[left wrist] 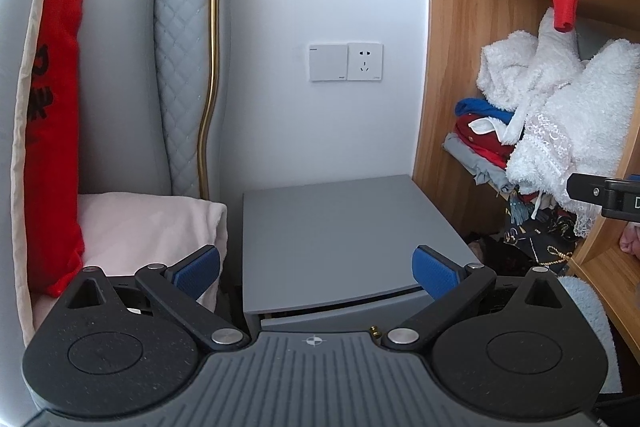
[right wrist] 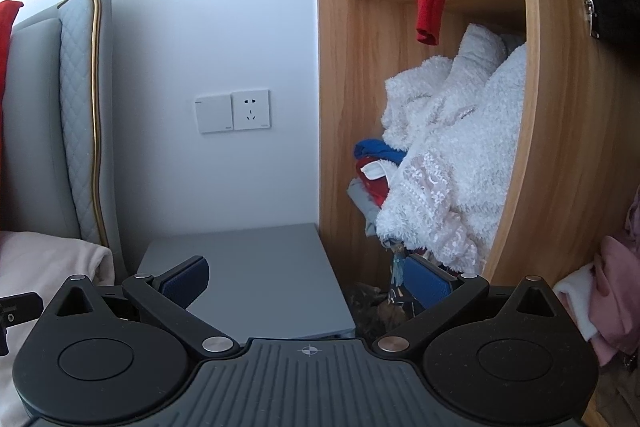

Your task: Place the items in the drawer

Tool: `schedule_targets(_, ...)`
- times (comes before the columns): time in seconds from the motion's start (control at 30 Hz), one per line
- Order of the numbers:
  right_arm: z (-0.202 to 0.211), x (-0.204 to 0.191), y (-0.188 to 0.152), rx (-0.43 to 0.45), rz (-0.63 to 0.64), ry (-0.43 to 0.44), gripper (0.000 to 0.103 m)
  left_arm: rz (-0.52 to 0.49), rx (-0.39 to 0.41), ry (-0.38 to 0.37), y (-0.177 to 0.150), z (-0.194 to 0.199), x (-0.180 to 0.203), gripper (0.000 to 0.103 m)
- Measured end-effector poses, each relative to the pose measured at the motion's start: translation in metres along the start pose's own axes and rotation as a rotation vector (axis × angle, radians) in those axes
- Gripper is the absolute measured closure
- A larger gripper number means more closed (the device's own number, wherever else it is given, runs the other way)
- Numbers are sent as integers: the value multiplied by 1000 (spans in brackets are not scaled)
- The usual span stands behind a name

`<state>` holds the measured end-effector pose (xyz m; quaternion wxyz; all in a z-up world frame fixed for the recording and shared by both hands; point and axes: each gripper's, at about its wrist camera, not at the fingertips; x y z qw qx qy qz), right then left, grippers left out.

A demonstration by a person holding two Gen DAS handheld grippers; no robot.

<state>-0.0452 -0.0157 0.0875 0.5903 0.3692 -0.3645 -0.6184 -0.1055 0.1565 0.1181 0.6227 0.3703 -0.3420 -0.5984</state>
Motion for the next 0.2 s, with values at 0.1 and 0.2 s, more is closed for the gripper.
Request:
schedule_targets(0.1, 0, 0, 0, -1, 1, -1, 0, -4, 7, -7, 0, 1, 0, 0)
schedule_targets(0.2, 0, 0, 0, -3, -1, 0, 0, -13, 6, -3, 0, 0, 2, 0)
Point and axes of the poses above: each gripper's, at about its wrist camera, not at the fingertips, and z roughly against the way its jaws point, x to its right, y to its top, and after that the axes turned 1 degree about x, right-handed
